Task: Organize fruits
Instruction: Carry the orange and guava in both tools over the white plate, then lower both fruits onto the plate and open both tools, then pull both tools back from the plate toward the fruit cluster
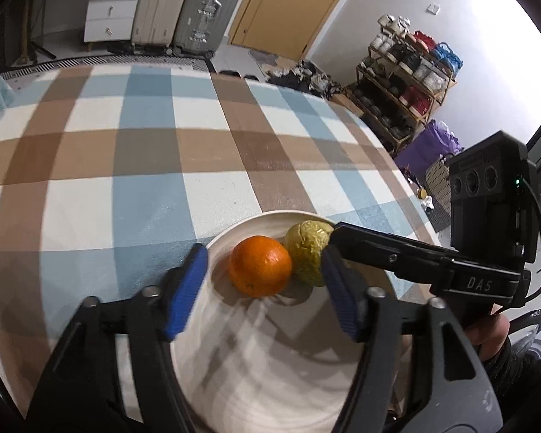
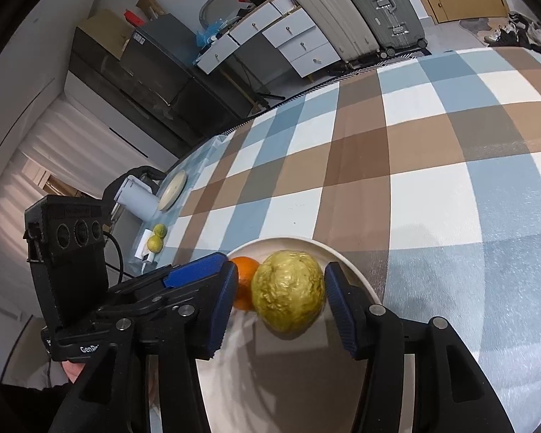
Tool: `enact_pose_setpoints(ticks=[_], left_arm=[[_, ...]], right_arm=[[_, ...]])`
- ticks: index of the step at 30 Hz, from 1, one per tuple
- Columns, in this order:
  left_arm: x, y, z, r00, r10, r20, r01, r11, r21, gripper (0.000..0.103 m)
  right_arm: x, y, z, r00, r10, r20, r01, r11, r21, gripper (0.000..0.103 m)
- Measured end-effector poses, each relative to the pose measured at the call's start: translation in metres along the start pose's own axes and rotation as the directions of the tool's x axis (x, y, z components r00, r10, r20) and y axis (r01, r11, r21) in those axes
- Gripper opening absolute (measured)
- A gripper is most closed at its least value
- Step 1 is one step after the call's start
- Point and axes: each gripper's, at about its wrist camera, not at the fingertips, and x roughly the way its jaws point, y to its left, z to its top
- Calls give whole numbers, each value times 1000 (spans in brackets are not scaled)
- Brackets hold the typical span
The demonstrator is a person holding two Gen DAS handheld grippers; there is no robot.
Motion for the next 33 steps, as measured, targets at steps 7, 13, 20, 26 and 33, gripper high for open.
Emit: enact_pose_setpoints(ticks=[7,13,20,26,33], left_arm=[[-50,-28,-12,994,65,85,-68,997,32,82],[-95,-56,-31,972,172,159,-182,982,54,87],[-146,-89,-63,931,264,251,-291,954,78,103],[-175,-109,-95,919,272,286,-305,950,75,103],[-203,-125,-143,904,275,327,-316,946,78,103]], right_arm=[[-45,17,-11,995,-4,98,5,1000,-8,80],[-93,37,-30,981,-28,192,35,999,-36,98],[-144,59,-64,954,-29,298,58,994,-89,102],[-177,85,-103,922,-41,384,121,975,-187,103],[-198,107,-149,893,-73,443,202,946,-253,103]])
